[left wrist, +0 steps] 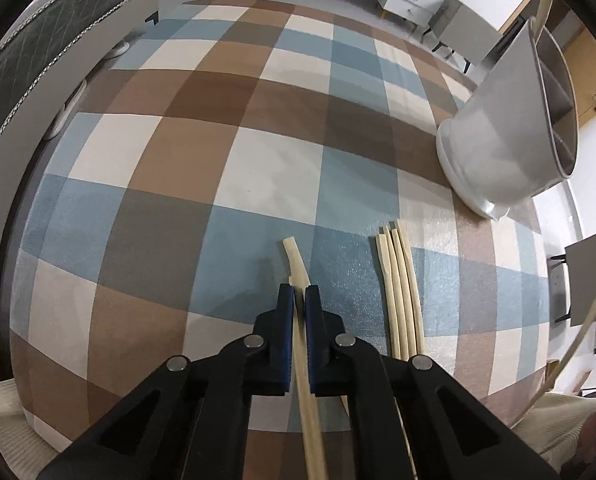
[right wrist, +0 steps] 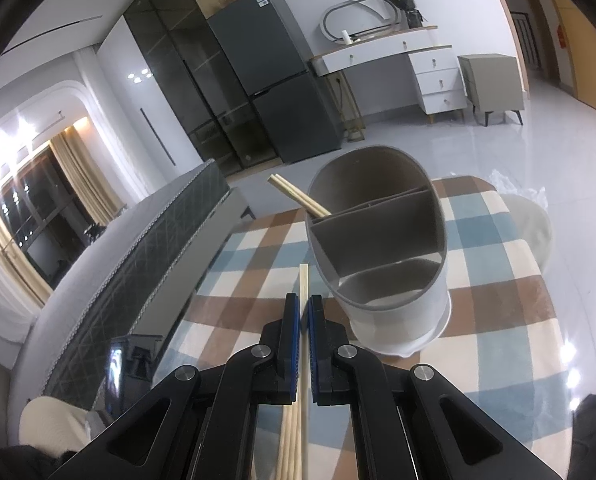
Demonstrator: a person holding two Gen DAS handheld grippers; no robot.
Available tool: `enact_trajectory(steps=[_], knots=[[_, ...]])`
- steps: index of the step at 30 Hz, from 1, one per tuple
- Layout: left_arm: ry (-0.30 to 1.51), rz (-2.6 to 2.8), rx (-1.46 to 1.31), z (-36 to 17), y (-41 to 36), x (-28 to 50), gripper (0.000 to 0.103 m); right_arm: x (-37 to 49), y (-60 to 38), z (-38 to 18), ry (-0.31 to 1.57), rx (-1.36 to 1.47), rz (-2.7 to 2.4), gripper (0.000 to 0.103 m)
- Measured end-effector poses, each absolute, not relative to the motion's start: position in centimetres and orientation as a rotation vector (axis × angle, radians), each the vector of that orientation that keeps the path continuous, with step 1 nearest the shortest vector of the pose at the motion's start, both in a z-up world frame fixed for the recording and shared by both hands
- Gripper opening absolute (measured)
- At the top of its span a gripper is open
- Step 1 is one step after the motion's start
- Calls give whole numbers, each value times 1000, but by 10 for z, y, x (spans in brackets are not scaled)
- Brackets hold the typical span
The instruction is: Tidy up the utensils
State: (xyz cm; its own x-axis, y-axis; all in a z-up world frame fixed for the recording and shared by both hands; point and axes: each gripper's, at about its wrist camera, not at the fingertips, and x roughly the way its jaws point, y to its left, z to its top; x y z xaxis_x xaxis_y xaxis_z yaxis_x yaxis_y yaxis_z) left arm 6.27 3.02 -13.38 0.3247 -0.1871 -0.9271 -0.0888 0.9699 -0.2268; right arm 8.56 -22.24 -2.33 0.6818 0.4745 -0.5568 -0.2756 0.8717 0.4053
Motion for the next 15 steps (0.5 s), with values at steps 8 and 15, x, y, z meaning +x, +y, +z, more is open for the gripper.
enact_trajectory(steps=[8, 15], knots=[[1195, -80, -348, -125, 39, 63, 1, 89, -212, -26, 712, 296, 434, 4], [1117, -105, -385, -107, 41, 67, 1, 89, -210, -27, 706, 288, 440, 4]])
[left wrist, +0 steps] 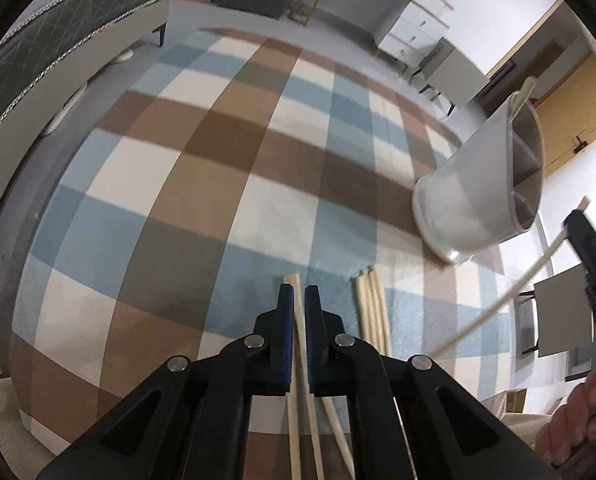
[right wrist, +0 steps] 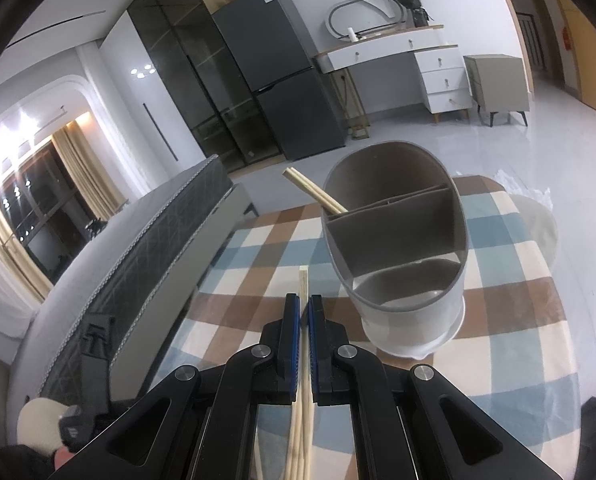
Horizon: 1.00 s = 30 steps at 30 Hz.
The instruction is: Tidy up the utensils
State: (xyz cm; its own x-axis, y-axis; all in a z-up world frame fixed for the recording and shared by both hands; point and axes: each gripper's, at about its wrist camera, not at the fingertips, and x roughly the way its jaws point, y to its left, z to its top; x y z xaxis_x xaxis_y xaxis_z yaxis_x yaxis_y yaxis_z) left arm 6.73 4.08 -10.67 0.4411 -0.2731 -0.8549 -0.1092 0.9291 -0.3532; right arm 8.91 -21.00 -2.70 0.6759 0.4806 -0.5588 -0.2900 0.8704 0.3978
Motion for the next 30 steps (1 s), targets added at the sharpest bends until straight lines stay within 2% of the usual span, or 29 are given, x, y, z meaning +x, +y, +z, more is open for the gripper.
enact_trajectory(steps=[3, 8, 9, 10, 12, 24, 30], knots=[[1114, -82, -385, -106, 44, 68, 1, 87, -209, -26, 696, 272, 451, 4], [1216, -54, -370, -118, 45, 68, 3, 84, -206, -26, 689, 257, 459, 4], [1245, -66, -353, -121, 42, 68, 9, 83, -206, -26, 689, 261, 461, 4], [1276, -91, -336, -125, 37, 67, 22, 83, -206, -25, 688, 265, 461, 4], [1309, -93, -276, -132, 29, 62, 35, 83, -206, -24, 684, 269, 464, 4], [1319, -71, -134, -139, 15, 48, 37, 82, -215, -16, 655, 294, 473, 4], [1293, -43, -68, -137, 12, 45, 46, 81, -218, -14, 647, 312, 475, 4]])
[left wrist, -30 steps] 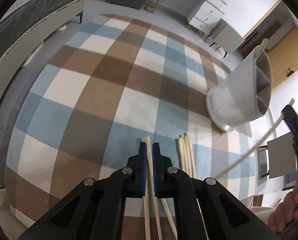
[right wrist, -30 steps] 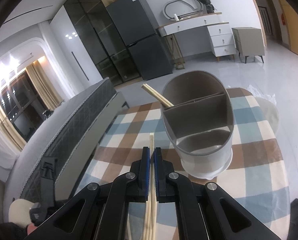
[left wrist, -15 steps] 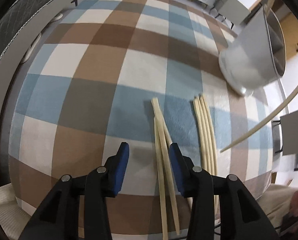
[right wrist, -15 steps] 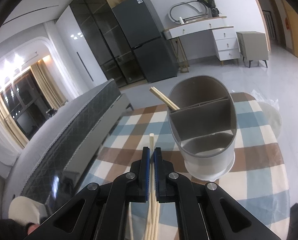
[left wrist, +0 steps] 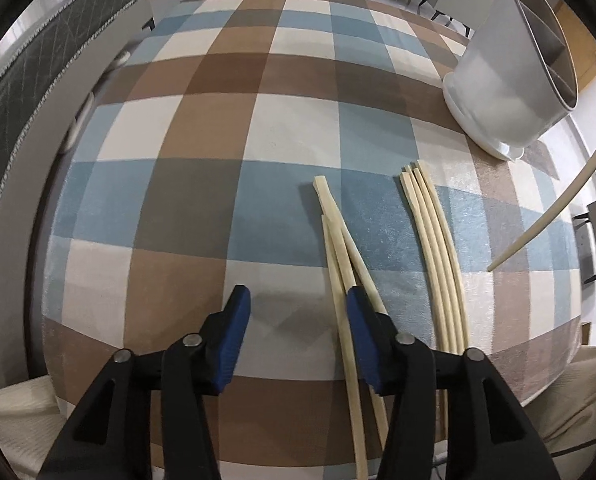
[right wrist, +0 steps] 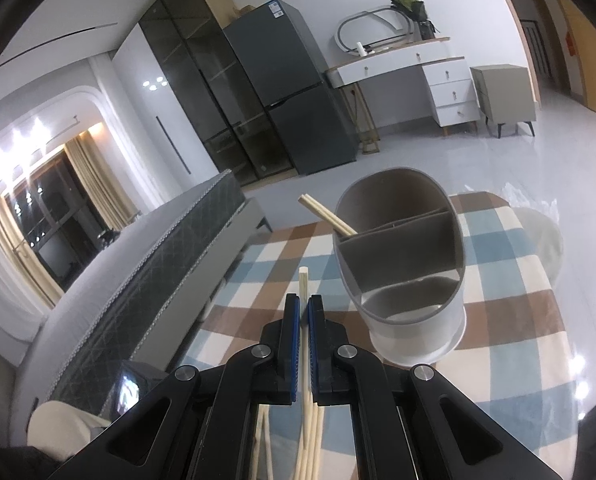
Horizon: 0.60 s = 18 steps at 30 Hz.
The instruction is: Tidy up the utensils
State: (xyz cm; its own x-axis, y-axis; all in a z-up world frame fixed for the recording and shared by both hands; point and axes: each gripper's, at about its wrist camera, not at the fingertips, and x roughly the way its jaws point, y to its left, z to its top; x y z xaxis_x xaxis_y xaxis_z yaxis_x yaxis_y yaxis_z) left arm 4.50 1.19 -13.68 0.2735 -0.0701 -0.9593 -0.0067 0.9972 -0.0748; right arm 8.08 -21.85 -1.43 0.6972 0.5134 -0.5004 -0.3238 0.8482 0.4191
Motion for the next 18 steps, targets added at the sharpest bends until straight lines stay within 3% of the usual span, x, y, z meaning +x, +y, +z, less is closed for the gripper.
enact_trajectory(steps=[7, 18], knots=[[1267, -19, 103, -134, -8, 43, 46, 79, -219, -14, 648, 311, 474, 4], [1341, -57, 76, -137, -8, 33, 46, 77, -225, -11, 651, 343, 480, 4]])
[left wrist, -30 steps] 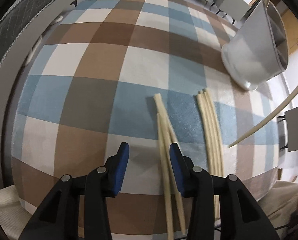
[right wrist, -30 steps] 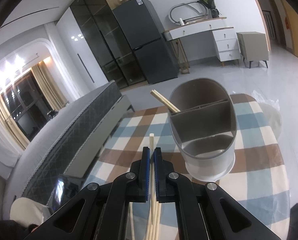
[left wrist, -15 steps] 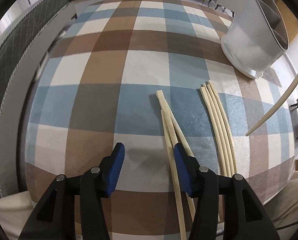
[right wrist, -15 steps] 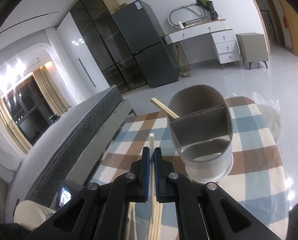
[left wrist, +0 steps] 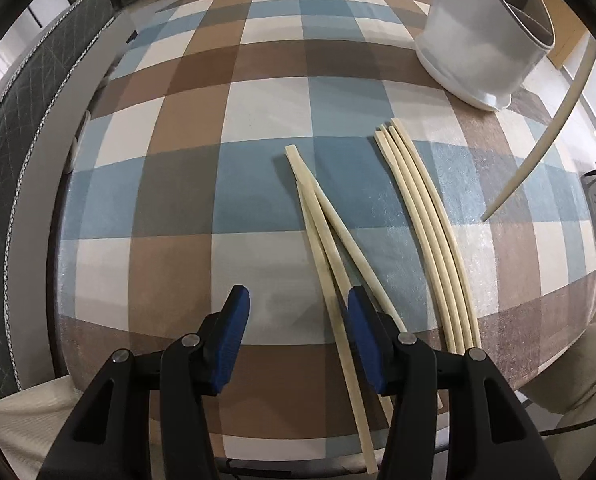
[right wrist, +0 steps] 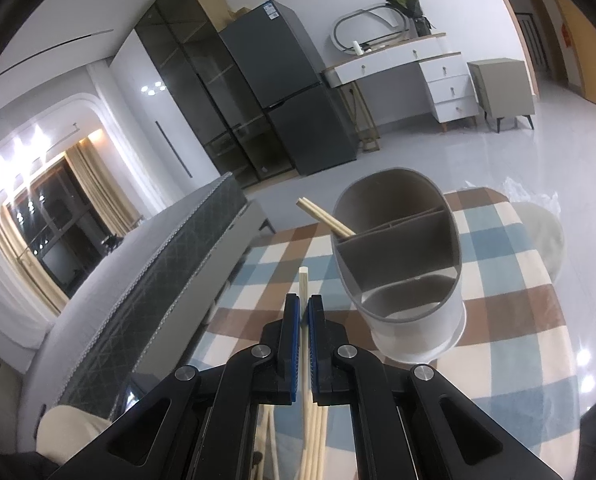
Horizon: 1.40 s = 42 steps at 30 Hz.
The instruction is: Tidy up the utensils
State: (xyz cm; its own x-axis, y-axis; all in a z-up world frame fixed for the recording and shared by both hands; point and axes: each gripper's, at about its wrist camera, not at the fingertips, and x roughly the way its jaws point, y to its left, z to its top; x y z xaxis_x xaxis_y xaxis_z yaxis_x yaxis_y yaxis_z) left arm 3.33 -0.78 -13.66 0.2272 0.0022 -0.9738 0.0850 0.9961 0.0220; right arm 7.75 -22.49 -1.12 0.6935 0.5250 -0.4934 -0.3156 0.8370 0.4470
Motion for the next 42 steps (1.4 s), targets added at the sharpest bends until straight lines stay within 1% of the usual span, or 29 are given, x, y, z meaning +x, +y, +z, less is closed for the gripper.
enact_trajectory(steps=[7, 11, 14, 17, 19, 21, 22, 23, 24, 29, 33, 36, 39, 42], knots=[[1402, -28, 95, -142, -10, 24, 46, 72, -231, -7, 637, 359, 481, 4], [1380, -2, 143, -144, -14, 23, 47, 71, -235, -5, 634, 376, 482, 4], [1382, 11, 113, -145, -11, 29, 46, 68, -235, -4, 629, 375, 484, 4], [1377, 7, 75, -146, -6, 44, 39, 66, -234, -4, 625, 366, 485, 4], [1377, 6, 42, -147, -4, 53, 25, 67, -235, -4, 627, 369, 486, 4], [1371, 25, 47, -147, -8, 65, 22, 68, -236, -5, 634, 370, 486, 4], [1364, 36, 58, -147, -9, 72, 16, 68, -235, -6, 639, 366, 485, 4], [1357, 40, 60, -148, -11, 79, 12, 68, -234, -7, 642, 360, 484, 4], [1354, 39, 64, -148, -13, 84, 3, 68, -233, -7, 644, 357, 484, 4], [1338, 10, 29, -147, -13, 100, 1, 67, -231, -7, 650, 332, 478, 4], [1237, -20, 4, -126, -6, 91, 1, 61, -229, -7, 649, 311, 467, 4], [1135, -43, -49, -98, -5, 79, 1, 55, -224, -7, 642, 281, 463, 4], [983, -61, -109, -65, -1, 53, 1, 49, -220, -6, 635, 254, 469, 4], [882, -63, -134, -48, -5, 46, 1, 39, -214, -6, 624, 235, 473, 4]])
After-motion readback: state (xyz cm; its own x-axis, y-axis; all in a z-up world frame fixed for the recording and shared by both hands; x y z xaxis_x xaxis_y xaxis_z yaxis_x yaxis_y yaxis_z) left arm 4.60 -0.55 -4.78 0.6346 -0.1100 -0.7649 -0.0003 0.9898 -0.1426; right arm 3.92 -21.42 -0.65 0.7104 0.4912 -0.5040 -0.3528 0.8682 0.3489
